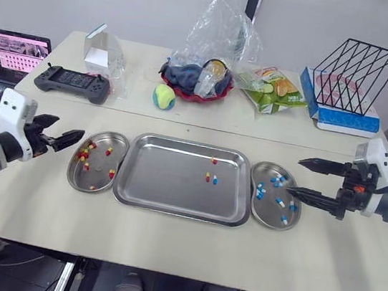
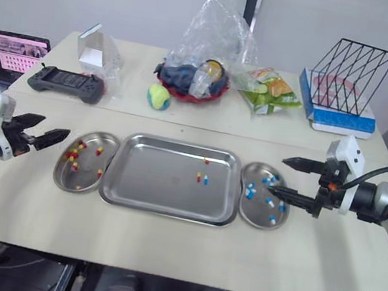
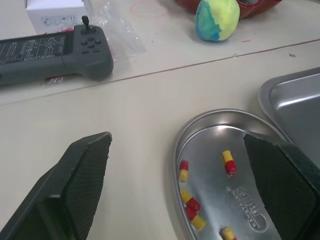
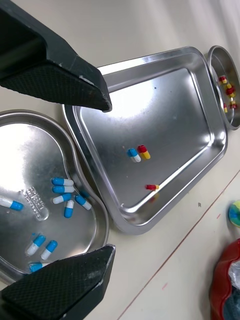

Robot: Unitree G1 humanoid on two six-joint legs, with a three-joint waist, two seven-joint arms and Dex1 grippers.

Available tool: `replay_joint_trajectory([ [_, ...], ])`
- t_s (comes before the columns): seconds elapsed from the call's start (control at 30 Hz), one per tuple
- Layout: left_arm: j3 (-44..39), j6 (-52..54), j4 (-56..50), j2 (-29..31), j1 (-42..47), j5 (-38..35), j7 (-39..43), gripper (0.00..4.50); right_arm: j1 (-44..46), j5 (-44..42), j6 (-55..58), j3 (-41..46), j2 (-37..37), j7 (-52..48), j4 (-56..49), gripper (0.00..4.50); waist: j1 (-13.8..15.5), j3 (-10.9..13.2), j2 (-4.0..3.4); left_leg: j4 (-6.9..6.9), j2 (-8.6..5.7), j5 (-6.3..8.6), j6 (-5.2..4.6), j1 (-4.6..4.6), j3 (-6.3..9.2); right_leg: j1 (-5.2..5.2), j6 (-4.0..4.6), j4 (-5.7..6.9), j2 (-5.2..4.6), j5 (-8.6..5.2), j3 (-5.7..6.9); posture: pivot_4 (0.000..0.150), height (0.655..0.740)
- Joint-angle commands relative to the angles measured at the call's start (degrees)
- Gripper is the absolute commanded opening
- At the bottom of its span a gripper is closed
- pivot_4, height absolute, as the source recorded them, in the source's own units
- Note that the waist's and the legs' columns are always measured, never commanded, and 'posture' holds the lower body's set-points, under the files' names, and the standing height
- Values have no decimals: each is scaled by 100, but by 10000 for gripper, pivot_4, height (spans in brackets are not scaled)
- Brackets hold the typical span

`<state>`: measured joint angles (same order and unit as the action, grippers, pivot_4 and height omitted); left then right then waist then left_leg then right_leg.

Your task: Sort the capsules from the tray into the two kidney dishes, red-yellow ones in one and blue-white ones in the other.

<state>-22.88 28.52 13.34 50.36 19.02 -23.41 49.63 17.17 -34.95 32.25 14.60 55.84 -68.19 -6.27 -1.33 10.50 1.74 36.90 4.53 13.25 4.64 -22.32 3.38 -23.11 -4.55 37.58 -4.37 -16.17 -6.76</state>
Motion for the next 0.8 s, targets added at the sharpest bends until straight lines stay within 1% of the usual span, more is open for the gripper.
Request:
replay_joint_trajectory([
  [0.03, -90, -454, 276, 204, 41, 198, -17, 44267, -11, -37, -171, 349, -46, 164, -65, 45000, 0, 0, 0, 0, 0, 0, 0, 0, 0, 0, 0, 0, 0, 0, 0, 1500, 7289],
  [0.13, -417, -886, 930, 64, 245, 106, -208, 44267, -165, 137, -575, 403, -174, 243, -92, 45000, 6, 0, 0, -1, 0, 0, 0, 1, 0, -1, 0, 1, 1, 0, 0, 1500, 7289],
  [0.17, -409, -1111, 1113, 78, 210, 192, -226, 44267, -214, 166, -632, 409, -208, 293, -121, 45000, 5, 0, 1, -1, 0, 0, 0, 0, 0, -1, 0, 1, 0, 0, 0, 1500, 7289],
  [0.27, -303, -1841, 1402, 116, 15, 467, -159, 44267, -310, 247, -786, 437, -288, 439, -145, 45000, 1, 0, 0, -1, 0, 0, 0, 1, -2, -2, 0, 1, 0, 0, -1, 1500, 7289],
  [0.43, -612, -2367, 1762, -32, -173, 338, -278, 44267, -416, 226, -1017, 538, -367, 430, -24, 45000, 0, 0, 0, -2, 1, 0, 0, 1, -1, -4, 1, 5, 1, 0, -1, 1500, 7289],
  [0.47, -669, -2438, 1774, -17, -302, 264, -110, 44267, -437, 249, -1081, 553, -388, 445, 50, 45000, -8, 0, 0, -2, 1, 0, 0, 0, -1, -4, 1, 4, 1, 0, -1, 1500, 7289],
  [0.5, -727, -2276, 1736, 36, -447, 64, 242, 44267, -447, 267, -1130, 555, -403, 443, 127, 45000, -18, 0, 0, -3, 1, 0, 0, 1, -1, -4, 1, 4, 1, 0, -1, 1500, 7289],
  [0.53, -822, -2271, 1798, 71, -501, -46, 363, 44267, -427, 289, -1183, 547, -425, 457, 204, 45000, -30, 0, 0, -4, 2, 0, 0, 1, -2, -4, 1, 4, 1, 0, -1, 1500, 7289],
  [0.63, -937, -2348, 1963, 118, -512, -128, 435, 44267, -385, 295, -1248, 516, -447, 472, 292, 45000, -45, 0, 0, -5, 2, 0, 0, 2, -1, -4, 1, 7, 2, 0, 0, 1500, 7289],
  [0.8, -1102, -2570, 1939, 137, -668, -269, 817, 44267, -369, 262, -1247, 617, -409, 454, 433, 45000, -47, 0, 0, -5, 2, 0, 0, 2, -2, -2, 0, 7, 0, 0, 1, 1500, 7289],
])
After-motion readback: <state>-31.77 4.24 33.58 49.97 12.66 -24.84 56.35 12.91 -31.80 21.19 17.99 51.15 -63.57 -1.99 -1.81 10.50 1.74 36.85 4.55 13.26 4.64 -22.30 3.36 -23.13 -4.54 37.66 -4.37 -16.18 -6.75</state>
